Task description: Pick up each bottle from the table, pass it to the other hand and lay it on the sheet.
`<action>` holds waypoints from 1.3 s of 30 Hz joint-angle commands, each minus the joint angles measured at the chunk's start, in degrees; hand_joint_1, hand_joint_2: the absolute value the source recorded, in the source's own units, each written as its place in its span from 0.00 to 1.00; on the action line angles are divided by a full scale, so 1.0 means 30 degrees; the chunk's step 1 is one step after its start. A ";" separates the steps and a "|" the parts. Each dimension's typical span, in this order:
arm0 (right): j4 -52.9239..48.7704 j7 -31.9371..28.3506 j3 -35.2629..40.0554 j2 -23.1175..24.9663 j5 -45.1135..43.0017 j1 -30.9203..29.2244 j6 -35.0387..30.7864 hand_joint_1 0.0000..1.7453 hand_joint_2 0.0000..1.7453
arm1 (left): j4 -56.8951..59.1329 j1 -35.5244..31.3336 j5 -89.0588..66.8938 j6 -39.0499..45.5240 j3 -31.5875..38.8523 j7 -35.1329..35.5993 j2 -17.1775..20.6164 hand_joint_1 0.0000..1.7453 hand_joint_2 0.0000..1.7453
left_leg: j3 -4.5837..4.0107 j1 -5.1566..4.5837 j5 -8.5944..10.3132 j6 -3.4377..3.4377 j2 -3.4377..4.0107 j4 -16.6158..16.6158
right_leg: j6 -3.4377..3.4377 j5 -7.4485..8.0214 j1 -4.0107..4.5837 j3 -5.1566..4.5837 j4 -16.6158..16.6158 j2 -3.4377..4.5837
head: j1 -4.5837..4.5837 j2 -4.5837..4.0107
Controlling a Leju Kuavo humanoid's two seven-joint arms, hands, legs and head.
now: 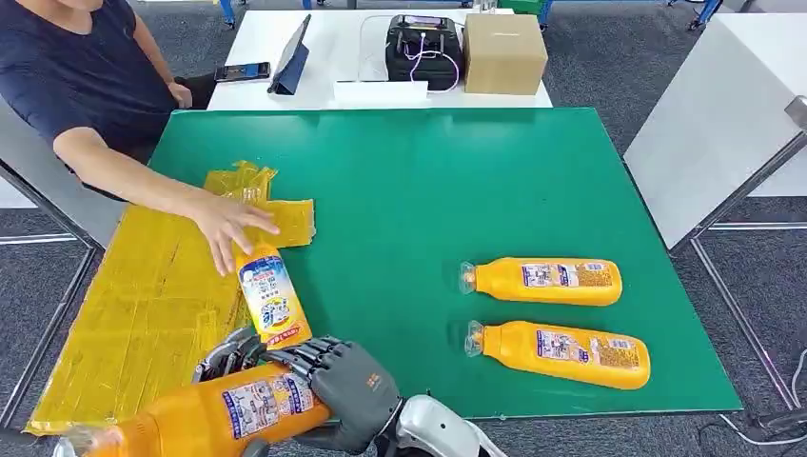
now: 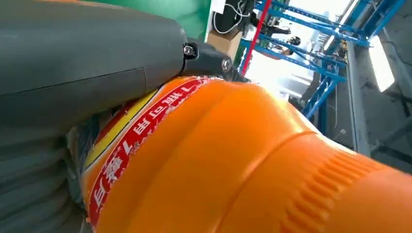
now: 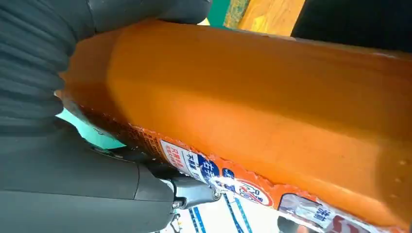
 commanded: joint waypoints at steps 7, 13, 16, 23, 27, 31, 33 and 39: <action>-0.0316 0.0499 0.0130 -0.0923 0.0553 0.0757 -0.0286 1.00 1.00 | 0.1124 -0.0722 0.0331 0.0853 -0.1304 -0.0768 0.1280 1.00 1.00 | 0.0044 0.0002 -0.0004 -0.0009 0.0009 -0.0022 | -0.0004 -0.0007 0.0004 0.0070 -0.0026 -0.0008 | 0.0007 0.0000; -0.1534 0.1184 -0.1709 -0.1487 0.0705 0.1967 -0.0840 0.00 0.00 | -0.0357 -0.0348 -0.4577 0.3266 0.0054 -0.1631 0.0470 1.00 1.00 | 0.0065 0.0008 -0.0013 -0.0009 -0.0016 -0.0021 | -0.0001 -0.0021 0.0011 0.0062 -0.0039 -0.0037 | 0.0015 0.0000; -0.4690 0.2249 -0.2988 -0.3581 0.0577 0.3609 -0.1125 0.00 0.00 | -0.1200 -0.0265 -1.4358 0.9279 0.1409 -0.1497 0.0027 1.00 1.00 | 0.0060 0.0012 -0.0032 -0.0003 -0.0020 -0.0002 | 0.0005 -0.0036 0.0016 0.0114 -0.0034 -0.0047 | 0.0007 0.0000; -0.7875 0.2559 -0.4402 -0.5856 0.0331 0.5417 -0.2293 0.00 0.00 | 0.1498 -0.1314 -2.5491 1.4595 0.3245 0.0862 0.1271 1.00 1.00 | 0.0052 -0.0010 -0.0017 -0.0003 -0.0014 -0.0035 | 0.0001 -0.0017 -0.0008 0.0158 -0.0050 -0.0029 | 0.0007 0.0000; -0.7977 0.2569 -0.4433 -0.5829 0.0295 0.5452 -0.2339 0.00 0.00 | 0.1704 -0.1337 -2.5470 1.4809 0.3214 0.0847 0.1253 1.00 1.00 | 0.0098 -0.0015 -0.0021 -0.0011 -0.0012 -0.0046 | -0.0001 -0.0025 -0.0012 0.0212 -0.0053 -0.0034 | 0.0007 0.0000; -0.7787 0.2545 -0.4364 -0.5731 0.0290 0.5393 -0.2351 0.00 0.00 | 0.1538 -0.1332 -2.5395 1.4840 0.3142 0.0900 0.1223 1.00 1.00 | 0.0065 -0.0006 -0.0020 -0.0008 0.0030 -0.0028 | 0.0000 -0.0009 0.0002 0.0171 -0.0040 0.0007 | 0.0007 0.0000; -0.7753 0.2545 -0.4342 -0.5799 0.0294 0.5297 -0.2392 0.00 0.00 | 0.1606 -0.1284 -2.6512 1.5275 0.3160 0.1262 0.1416 1.00 1.00 | 0.0048 -0.0015 -0.0011 -0.0003 0.0007 -0.0028 | 0.0003 -0.0010 -0.0009 0.0152 -0.0030 -0.0010 | 0.0007 0.0000; -0.9952 0.2383 -0.6771 -0.9399 -0.3136 0.5513 -0.1379 0.00 0.00 | 0.6961 -0.3154 -3.1507 1.5156 0.4358 0.5452 0.4548 1.00 1.00 | 0.0092 -0.0035 0.0008 0.0000 -0.0027 -0.0064 | 0.0004 -0.0009 -0.0030 0.0166 -0.0052 -0.0040 | 0.0015 0.0000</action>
